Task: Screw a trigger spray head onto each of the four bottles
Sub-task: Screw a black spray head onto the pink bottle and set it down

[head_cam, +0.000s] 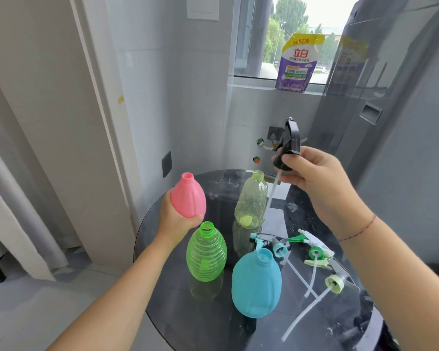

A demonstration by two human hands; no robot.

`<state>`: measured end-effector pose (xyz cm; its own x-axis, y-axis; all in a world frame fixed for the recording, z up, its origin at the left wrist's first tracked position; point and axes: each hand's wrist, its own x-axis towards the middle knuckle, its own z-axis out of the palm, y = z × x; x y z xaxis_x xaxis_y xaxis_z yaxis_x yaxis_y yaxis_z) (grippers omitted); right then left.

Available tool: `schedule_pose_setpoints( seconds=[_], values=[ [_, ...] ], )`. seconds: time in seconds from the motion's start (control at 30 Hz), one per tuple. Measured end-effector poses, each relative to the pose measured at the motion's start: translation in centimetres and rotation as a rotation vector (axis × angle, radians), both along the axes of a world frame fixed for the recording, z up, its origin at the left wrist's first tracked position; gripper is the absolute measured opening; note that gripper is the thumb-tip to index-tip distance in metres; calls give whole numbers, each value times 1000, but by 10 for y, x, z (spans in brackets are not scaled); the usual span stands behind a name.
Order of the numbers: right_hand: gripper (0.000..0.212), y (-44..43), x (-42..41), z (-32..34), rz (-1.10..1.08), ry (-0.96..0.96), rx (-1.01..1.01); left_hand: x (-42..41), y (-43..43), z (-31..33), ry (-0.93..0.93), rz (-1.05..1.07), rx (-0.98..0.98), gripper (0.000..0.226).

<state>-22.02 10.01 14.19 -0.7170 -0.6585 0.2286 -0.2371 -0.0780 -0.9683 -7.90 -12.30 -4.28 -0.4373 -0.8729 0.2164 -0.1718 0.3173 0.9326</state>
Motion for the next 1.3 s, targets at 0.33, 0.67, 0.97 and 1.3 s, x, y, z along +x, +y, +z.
schedule_pose_setpoints(
  seconds=[0.33, 0.67, 0.97, 1.3],
  values=[
    [16, 11, 31, 87, 254, 46, -418, 23, 52, 123, 89, -146, -350, 96],
    [10, 12, 40, 101, 227, 108, -396, 16, 88, 119, 35, -279, -332, 94],
    [11, 14, 35, 107, 223, 133, -424, 7, 91, 112, -26, -313, -310, 97],
    [17, 6, 24, 66, 247, 133, -205, 1, 103, 130, 46, -396, -216, 92]
  ],
)
